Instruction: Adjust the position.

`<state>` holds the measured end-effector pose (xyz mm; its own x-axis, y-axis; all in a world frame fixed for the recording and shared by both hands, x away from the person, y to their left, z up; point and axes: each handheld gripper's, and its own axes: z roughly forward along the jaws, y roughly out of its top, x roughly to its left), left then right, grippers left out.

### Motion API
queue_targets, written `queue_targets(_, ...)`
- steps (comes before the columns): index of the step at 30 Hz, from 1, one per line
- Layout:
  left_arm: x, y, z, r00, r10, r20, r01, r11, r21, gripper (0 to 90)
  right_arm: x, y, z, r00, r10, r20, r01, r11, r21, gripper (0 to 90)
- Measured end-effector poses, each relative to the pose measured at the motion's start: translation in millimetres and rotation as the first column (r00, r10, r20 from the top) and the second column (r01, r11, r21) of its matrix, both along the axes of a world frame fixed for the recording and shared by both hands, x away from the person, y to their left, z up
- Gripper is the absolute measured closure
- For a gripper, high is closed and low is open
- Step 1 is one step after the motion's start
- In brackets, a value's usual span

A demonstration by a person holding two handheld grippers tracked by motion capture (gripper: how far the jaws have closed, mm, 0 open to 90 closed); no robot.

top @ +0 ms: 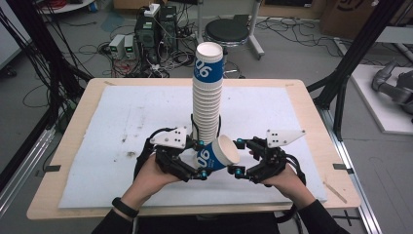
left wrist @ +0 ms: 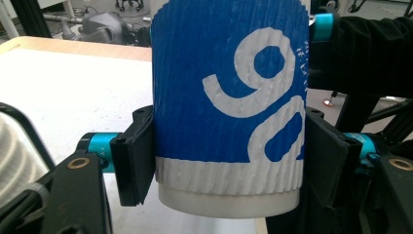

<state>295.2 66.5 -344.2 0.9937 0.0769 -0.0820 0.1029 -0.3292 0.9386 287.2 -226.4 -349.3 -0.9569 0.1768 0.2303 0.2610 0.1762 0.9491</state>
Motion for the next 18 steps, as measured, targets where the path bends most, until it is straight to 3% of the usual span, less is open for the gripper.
queue_targets(7,-1.9,-10.1,-7.0,0.9994,-0.009,-0.034,0.010,0.9994,0.034,29.0,-0.9,1.2,0.5,0.9997,0.023,0.004,-0.023,0.9997,0.005,22.6)
queue_targets(18,-6.7,-24.8,-11.6,0.9994,0.003,-0.034,0.002,0.9877,0.156,23.2,-6.2,7.8,4.4,0.9968,0.042,0.068,-0.033,0.9907,-0.132,23.9)
